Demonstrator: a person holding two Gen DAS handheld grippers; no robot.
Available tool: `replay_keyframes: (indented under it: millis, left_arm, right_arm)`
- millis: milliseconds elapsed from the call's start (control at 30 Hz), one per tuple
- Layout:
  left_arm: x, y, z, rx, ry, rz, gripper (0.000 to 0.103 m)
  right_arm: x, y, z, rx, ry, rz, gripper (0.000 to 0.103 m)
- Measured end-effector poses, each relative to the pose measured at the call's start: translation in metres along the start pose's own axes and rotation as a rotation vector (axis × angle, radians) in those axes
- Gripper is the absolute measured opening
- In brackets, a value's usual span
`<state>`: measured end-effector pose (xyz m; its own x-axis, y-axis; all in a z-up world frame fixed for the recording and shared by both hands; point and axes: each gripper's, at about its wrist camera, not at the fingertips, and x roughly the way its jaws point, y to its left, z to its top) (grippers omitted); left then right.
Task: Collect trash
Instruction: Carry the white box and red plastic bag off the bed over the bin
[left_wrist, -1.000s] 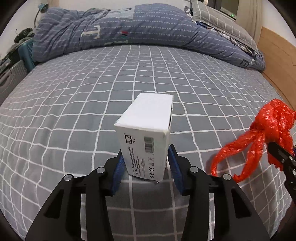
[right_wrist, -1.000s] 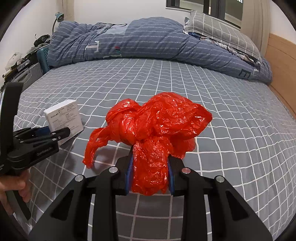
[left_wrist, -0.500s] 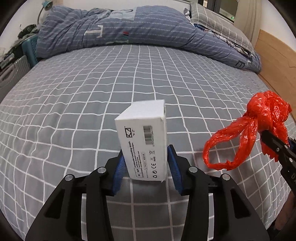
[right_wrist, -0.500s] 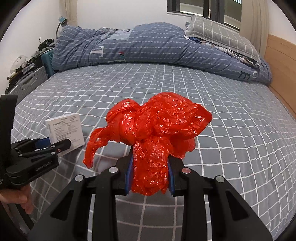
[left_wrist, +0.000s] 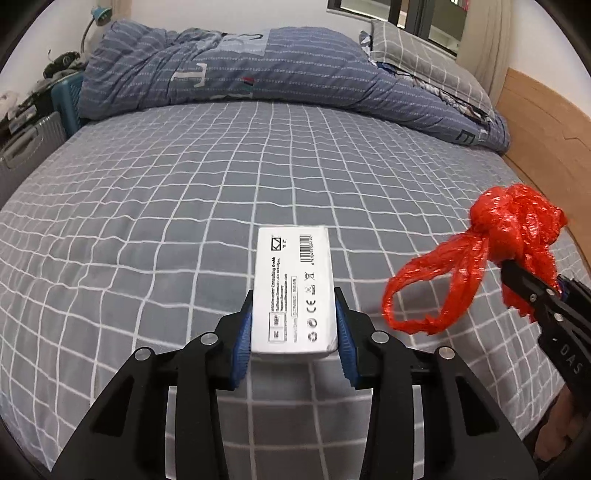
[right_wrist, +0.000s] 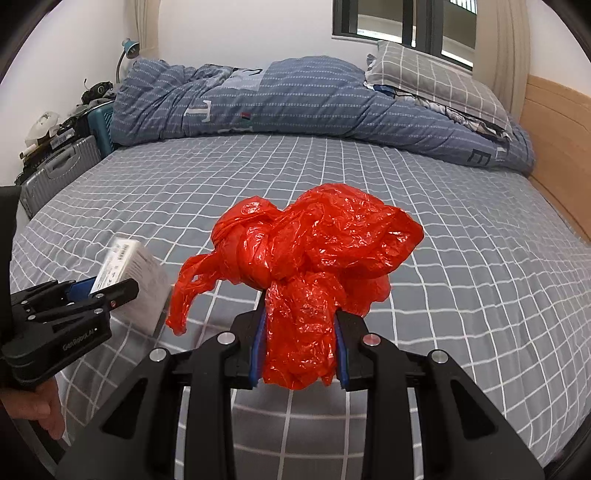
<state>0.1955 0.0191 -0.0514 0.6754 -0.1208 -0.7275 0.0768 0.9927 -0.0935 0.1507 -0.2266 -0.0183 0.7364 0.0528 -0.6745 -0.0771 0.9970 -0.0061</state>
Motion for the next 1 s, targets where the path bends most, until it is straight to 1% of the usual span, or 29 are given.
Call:
replay_keyframes:
  millis: [200, 367, 567, 767, 1000]
  left_arm:
    - [-0.012, -0.01, -0.012, 0.009, 0.004, -0.016, 0.038]
    - [-0.034, -0.015, -0.023, 0.005, -0.012, -0.038, 0.038]
    - [-0.06, -0.021, -0.044, -0.006, -0.012, -0.062, 0.038]
    - [-0.084, -0.026, -0.063, -0.005, -0.018, -0.058, 0.038]
    - [-0.104, -0.029, -0.084, -0.017, -0.011, -0.058, 0.038]
  right_arm:
    - [-0.02, 0.004, -0.013, -0.008, -0.008, -0.005, 0.028]
    - [-0.036, 0.007, -0.022, -0.005, -0.011, 0.001, 0.028]
    - [-0.053, 0.015, -0.032, -0.018, -0.016, 0.005, 0.028]
    - [-0.069, 0.022, -0.049, -0.035, -0.013, 0.007, 0.028]
    - [-0.092, 0.025, -0.071, -0.026, -0.003, 0.012, 0.028]
